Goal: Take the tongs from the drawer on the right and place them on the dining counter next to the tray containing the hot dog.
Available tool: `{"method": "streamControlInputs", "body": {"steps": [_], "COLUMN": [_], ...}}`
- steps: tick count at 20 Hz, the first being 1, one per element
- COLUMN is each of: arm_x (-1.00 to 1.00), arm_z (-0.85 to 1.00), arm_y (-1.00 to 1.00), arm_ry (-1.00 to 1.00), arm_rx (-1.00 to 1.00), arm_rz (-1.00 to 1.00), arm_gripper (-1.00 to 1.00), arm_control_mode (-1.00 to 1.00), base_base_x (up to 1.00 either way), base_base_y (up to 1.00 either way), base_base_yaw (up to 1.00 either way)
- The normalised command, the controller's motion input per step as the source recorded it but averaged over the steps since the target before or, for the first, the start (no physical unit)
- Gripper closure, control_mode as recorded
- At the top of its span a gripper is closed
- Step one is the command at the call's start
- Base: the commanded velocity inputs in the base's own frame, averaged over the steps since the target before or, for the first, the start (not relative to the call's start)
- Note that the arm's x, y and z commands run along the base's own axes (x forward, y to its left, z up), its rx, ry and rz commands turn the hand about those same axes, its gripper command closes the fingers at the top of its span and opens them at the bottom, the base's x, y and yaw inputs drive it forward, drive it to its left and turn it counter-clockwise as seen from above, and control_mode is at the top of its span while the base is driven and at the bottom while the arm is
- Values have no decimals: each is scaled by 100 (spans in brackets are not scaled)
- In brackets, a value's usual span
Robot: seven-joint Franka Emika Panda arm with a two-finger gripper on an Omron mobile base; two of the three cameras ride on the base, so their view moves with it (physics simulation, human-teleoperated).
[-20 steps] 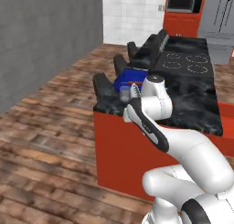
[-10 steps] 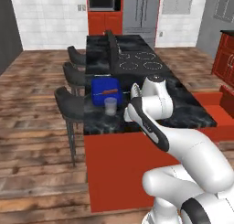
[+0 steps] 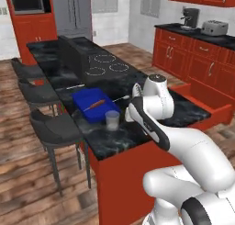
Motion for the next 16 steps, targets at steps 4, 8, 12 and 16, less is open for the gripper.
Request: {"method": "streamControlInputs", "body": {"steps": [4, 8, 12, 16], "arm_x": [0, 0, 0, 0], "arm_z": [0, 0, 0, 0], "arm_y": [0, 0, 0, 0], "arm_ry": [0, 0, 0, 0], "arm_rx": [0, 0, 0, 0], "arm_rz": [0, 0, 0, 0], "arm_gripper": [100, 100, 100, 100], "arm_control_mode": [100, 100, 100, 100], "base_base_x": [5, 0, 0, 0], "base_base_y": [98, 100, 100, 100], "base_base_yaw": [-57, -52, -51, -52]}}
